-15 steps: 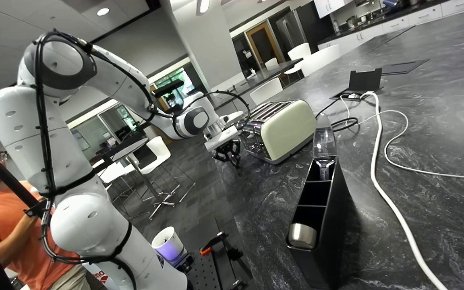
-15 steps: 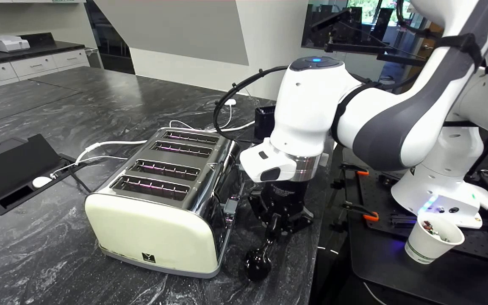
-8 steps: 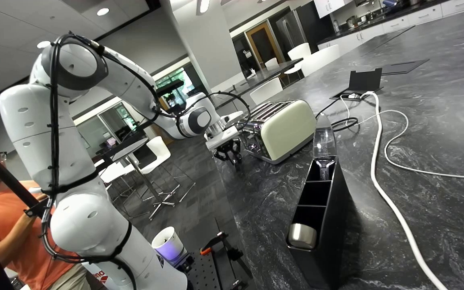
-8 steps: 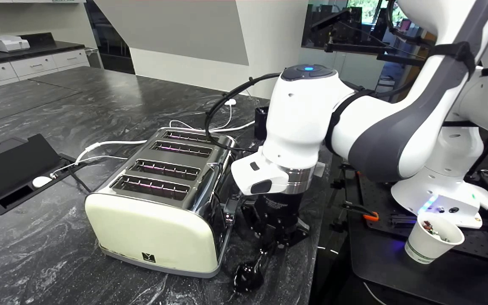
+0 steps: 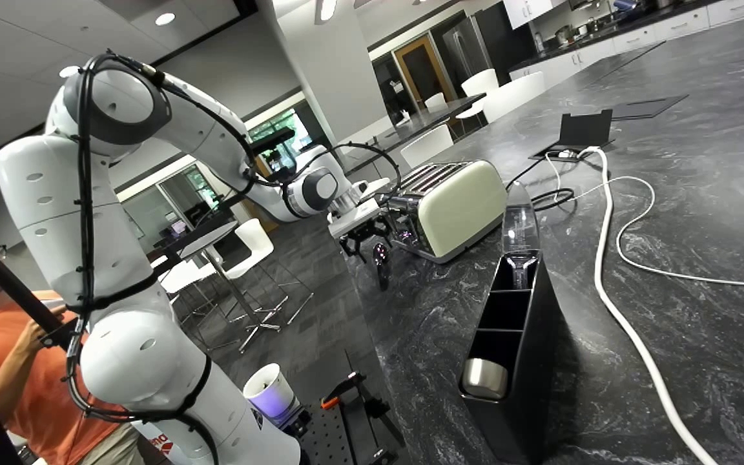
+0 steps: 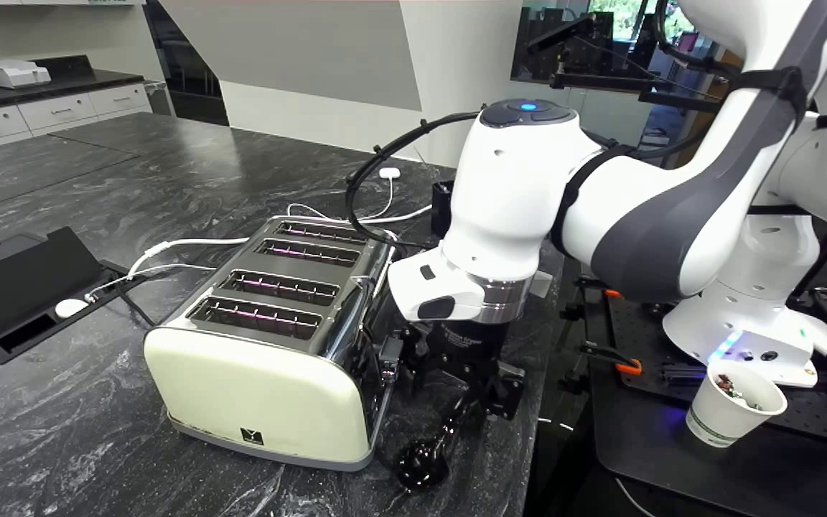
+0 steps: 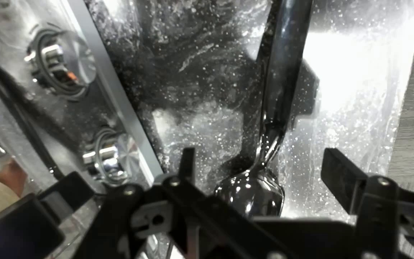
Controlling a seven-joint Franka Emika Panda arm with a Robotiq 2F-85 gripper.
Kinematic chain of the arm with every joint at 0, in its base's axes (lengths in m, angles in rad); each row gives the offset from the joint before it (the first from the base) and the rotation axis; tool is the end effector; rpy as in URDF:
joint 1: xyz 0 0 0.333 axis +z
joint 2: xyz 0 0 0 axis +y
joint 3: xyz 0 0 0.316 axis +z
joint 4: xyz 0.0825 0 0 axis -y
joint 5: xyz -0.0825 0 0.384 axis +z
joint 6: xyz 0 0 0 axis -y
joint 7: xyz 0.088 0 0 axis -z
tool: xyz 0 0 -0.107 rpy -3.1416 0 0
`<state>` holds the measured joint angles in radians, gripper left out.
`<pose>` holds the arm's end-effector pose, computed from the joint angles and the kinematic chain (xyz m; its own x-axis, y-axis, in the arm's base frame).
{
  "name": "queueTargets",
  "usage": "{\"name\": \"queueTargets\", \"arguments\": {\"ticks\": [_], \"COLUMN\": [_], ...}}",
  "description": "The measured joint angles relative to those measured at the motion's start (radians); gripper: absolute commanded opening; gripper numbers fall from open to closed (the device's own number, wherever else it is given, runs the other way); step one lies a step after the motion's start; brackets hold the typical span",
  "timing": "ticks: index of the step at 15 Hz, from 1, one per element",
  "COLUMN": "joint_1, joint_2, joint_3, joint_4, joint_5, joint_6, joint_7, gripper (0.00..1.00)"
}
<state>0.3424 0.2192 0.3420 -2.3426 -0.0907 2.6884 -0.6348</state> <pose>0.4082 0.3386 0.2593 0.1788 0.9756 0.1275 0.9799 -0.1882 0.0663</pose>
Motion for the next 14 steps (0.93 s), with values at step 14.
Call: {"name": "queueTargets", "arguments": {"ticks": [14], "joint_1": [-0.042], "joint_2": [-0.365], "joint_3": [-0.013], "joint_4": [-0.145], "joint_5": [0.177], "joint_6": [-0.153], "joint_7": [0.017], "gripper": [1.00]}}
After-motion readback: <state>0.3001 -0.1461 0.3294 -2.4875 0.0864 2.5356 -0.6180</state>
